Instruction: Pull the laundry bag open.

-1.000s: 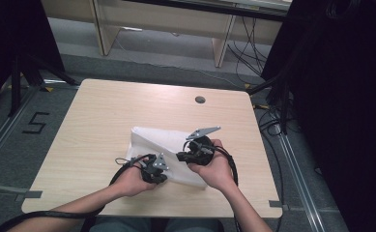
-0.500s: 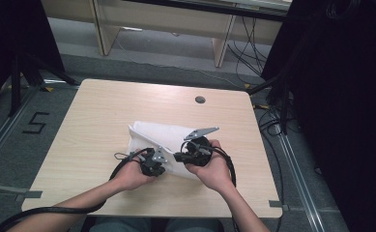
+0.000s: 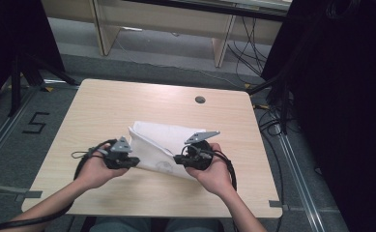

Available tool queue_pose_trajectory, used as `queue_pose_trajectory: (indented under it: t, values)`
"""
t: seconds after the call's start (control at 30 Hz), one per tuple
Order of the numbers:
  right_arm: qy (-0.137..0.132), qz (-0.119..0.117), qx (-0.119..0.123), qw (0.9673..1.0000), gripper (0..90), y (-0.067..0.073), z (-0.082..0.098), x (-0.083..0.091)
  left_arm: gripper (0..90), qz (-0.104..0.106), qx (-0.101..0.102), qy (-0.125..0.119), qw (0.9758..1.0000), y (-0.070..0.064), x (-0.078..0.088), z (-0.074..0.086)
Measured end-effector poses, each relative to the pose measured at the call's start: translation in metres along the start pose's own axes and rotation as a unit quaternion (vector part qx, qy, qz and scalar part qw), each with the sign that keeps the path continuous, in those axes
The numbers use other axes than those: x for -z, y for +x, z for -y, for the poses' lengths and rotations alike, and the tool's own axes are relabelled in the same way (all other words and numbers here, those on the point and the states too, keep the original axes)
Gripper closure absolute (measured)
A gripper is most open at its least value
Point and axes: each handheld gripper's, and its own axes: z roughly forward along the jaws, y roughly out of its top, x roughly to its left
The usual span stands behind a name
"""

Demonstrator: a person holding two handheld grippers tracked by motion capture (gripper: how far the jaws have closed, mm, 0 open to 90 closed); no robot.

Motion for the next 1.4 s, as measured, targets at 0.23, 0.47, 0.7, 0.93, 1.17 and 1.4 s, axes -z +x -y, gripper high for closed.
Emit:
queue_pose_trajectory:
  t: [0.23,0.47,0.7,0.93,1.17,1.4]
  values:
    - [0.002,0.001,0.013,0.9999,90.0,0.004,0.01,-0.004,86.8,-0.068,0.043,-0.007,0.9967,0.055,0.029,0.008]
    - [0.004,-0.015,0.031,0.9994,90.0,0.014,0.019,-0.008,86.9,-0.087,0.063,-0.028,0.9938,0.08,0.038,-0.013]
    - [0.027,-0.026,0.039,0.9986,90.0,0.022,0.031,-0.007,87.5,-0.089,0.063,-0.04,0.9933,0.082,0.036,-0.03]
    - [0.04,-0.04,0.039,0.9977,90.0,0.031,0.043,-0.008,87.5,-0.088,0.054,-0.045,0.9936,0.077,0.033,-0.041]
    - [0.051,-0.043,0.051,0.9964,90.0,0.036,0.052,-0.008,86.9,-0.071,0.03,-0.032,0.9965,0.069,0.023,-0.053]
    - [0.066,-0.055,0.057,0.9947,90.0,0.042,0.059,-0.007,85.4,-0.044,0.013,-0.019,0.9988,0.05,0.002,-0.064]
